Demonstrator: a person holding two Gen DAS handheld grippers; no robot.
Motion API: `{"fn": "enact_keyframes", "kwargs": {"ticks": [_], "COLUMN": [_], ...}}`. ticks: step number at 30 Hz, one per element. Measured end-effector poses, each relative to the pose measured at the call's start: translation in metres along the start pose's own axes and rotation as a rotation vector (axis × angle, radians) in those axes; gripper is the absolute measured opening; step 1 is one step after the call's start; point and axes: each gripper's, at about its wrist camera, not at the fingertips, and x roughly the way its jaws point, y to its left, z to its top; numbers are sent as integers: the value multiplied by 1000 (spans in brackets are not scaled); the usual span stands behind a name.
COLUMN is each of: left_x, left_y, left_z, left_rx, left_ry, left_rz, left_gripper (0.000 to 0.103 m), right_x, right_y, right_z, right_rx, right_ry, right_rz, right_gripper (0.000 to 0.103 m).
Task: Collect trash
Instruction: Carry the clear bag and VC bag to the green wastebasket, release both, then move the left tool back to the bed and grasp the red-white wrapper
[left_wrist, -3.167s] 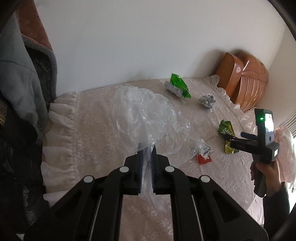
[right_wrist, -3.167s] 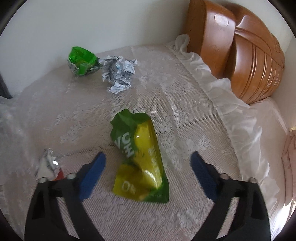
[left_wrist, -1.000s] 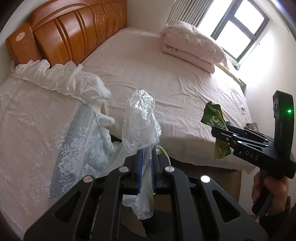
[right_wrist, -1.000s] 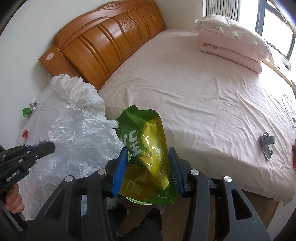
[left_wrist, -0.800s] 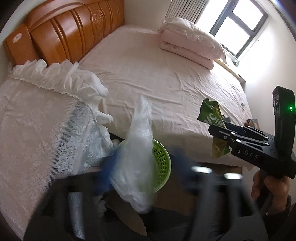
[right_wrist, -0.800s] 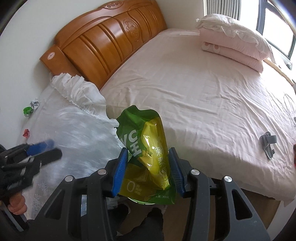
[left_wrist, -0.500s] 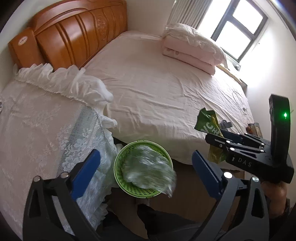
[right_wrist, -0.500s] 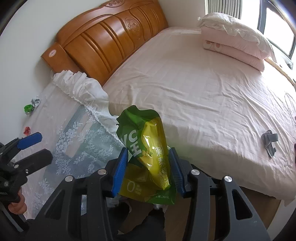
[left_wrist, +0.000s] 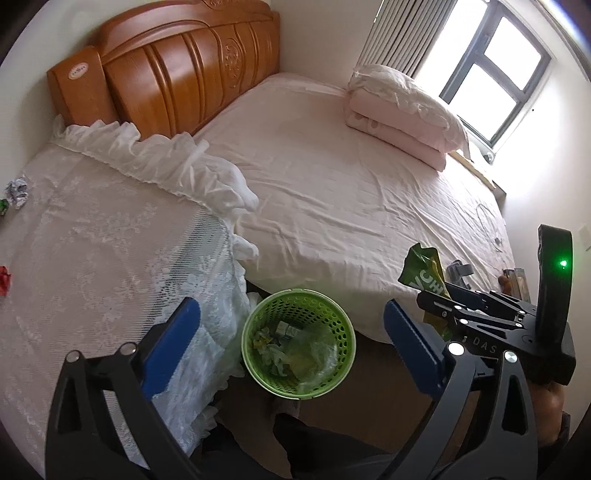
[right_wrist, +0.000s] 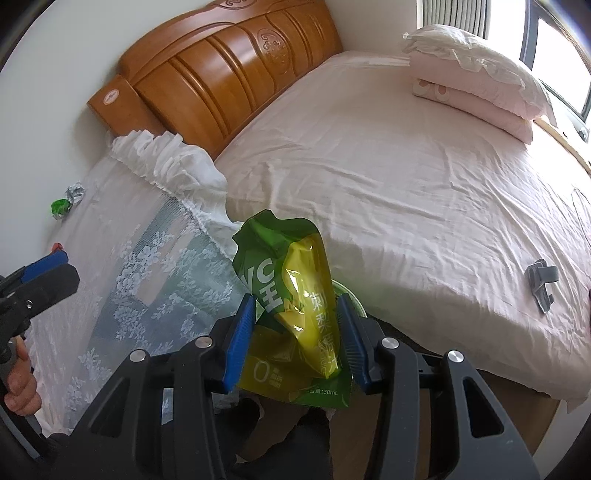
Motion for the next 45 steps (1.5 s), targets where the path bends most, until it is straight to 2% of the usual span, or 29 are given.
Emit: {"fn": "enact_keyframes", "kwargs": {"ticks": [6,7,8,10,23,27,30,33,39,45], "left_x": [-9,-10,-11,-12,-17,-26,-40,-57,-72,-63], "left_y": [10,12,14,18,33,53,94,155,262,337], "left_z": [-2,-1,-1,-1,-3,-2,-4,-16,-40,-46], "left_rx": [-24,-28,-33,-41,-72,-102,-185,-311,-432,-515], "left_ry": [-14,-15,-16,-18,-21,-44,-77,-102,-107,-103], "left_rz": [32,35,38,43,56,102,168,250,441,484], "left_gripper": [95,95,95,95,95,95,95,95,95,95], "right_x": [13,18,20,19,22,21,22,28,44,58], "right_y": [10,13,15,19,33,47,72,108,188,254], "right_z": [-8,-11,-13,-16,-4,6,20,32,48,53], "right_rx": [-38,-42,-45,-55,-60,-66,-89,-135,-231,-305], "right_ry": [47,66,71,52,49,38,18,10,13,32], "right_rz": [-6,-2,-14,-62,-57,-30,11,54,134,185], "right_gripper": [49,59,80,99,101,101,101,101,101,101]}}
